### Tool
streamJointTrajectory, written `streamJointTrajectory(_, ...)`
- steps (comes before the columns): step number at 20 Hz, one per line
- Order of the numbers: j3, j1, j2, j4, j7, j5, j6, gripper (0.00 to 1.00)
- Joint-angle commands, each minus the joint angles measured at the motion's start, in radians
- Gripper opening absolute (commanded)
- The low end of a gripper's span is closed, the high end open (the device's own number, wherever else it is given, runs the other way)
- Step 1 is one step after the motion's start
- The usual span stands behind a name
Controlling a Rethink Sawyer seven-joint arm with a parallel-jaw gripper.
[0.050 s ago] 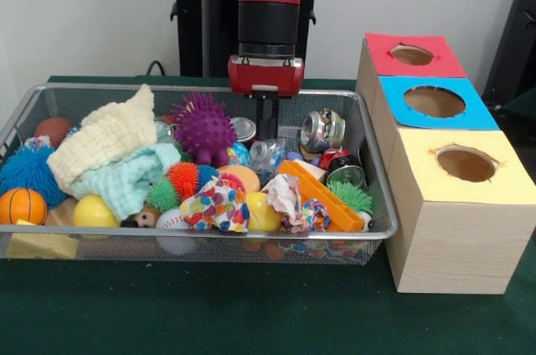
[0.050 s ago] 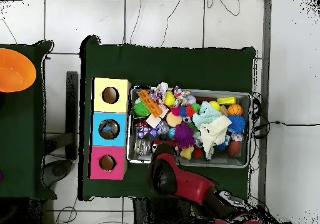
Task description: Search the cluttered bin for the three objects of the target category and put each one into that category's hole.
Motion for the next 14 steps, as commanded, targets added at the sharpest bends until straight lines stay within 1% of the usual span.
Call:
streamJointTrajectory(1,0.041,-0.001,-0.102,-0.139,0.213,0.076,0.064,0.00)
streamJointTrajectory(8,0.055,-0.010,-0.112,-0.134,0.216,0.060,0.092,0.00)
streamJointTrajectory(11,0.066,-0.019,-0.103,-0.135,0.225,0.044,0.076,0.00)
streamJointTrajectory(12,0.064,-0.017,-0.101,-0.137,0.225,0.042,0.070,1.00)
streamJointTrajectory(14,0.065,-0.018,-0.097,-0.137,0.226,0.037,0.061,1.00)
